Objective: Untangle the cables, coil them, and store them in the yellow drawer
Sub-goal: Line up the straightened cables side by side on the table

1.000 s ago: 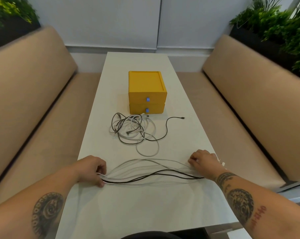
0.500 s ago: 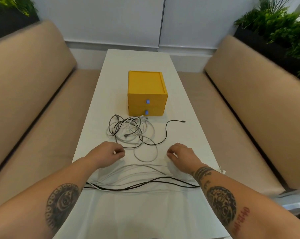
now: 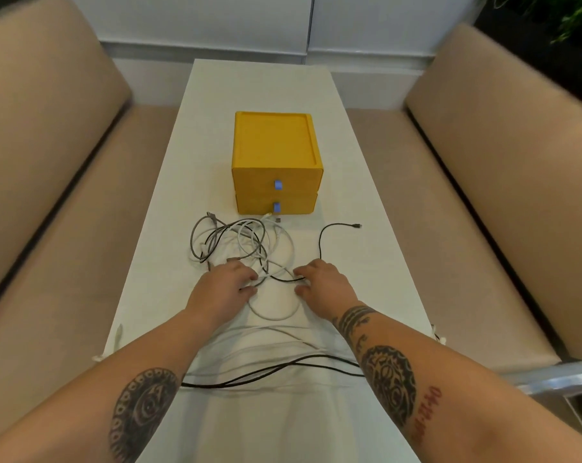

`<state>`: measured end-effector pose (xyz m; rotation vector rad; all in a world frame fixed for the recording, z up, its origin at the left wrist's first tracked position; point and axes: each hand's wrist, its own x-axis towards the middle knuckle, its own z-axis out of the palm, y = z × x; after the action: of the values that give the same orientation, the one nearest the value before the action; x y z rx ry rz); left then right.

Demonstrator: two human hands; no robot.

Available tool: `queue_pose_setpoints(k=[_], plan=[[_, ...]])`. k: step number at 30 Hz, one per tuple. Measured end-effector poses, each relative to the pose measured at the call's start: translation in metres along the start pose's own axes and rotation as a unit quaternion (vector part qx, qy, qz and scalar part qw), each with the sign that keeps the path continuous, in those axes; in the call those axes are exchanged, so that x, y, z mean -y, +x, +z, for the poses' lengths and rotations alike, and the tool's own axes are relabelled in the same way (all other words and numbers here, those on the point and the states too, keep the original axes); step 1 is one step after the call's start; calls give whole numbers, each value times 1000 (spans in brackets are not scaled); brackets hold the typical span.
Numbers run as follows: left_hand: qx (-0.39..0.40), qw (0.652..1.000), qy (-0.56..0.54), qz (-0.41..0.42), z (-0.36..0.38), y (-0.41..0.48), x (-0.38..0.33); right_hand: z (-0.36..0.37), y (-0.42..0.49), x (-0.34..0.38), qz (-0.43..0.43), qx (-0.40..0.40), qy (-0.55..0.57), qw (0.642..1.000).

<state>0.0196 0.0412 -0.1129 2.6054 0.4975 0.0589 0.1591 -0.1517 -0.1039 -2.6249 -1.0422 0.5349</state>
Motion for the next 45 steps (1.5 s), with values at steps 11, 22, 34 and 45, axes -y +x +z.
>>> queue_pose_setpoints(k=[11,22,34,45], plan=[[-39,999,9,-11,1,8,10,-17,-2,4,-60,-64,122,989],[-79,994,14,-68,-35,15,-18,-160,-11,106,-94,-281,525,798],[-77,984,-5,-162,-90,20,-34,-284,-41,183,-226,-222,709,630],[-113,942,-315,-28,-162,43,-107,-312,-36,183,-243,-272,563,742]])
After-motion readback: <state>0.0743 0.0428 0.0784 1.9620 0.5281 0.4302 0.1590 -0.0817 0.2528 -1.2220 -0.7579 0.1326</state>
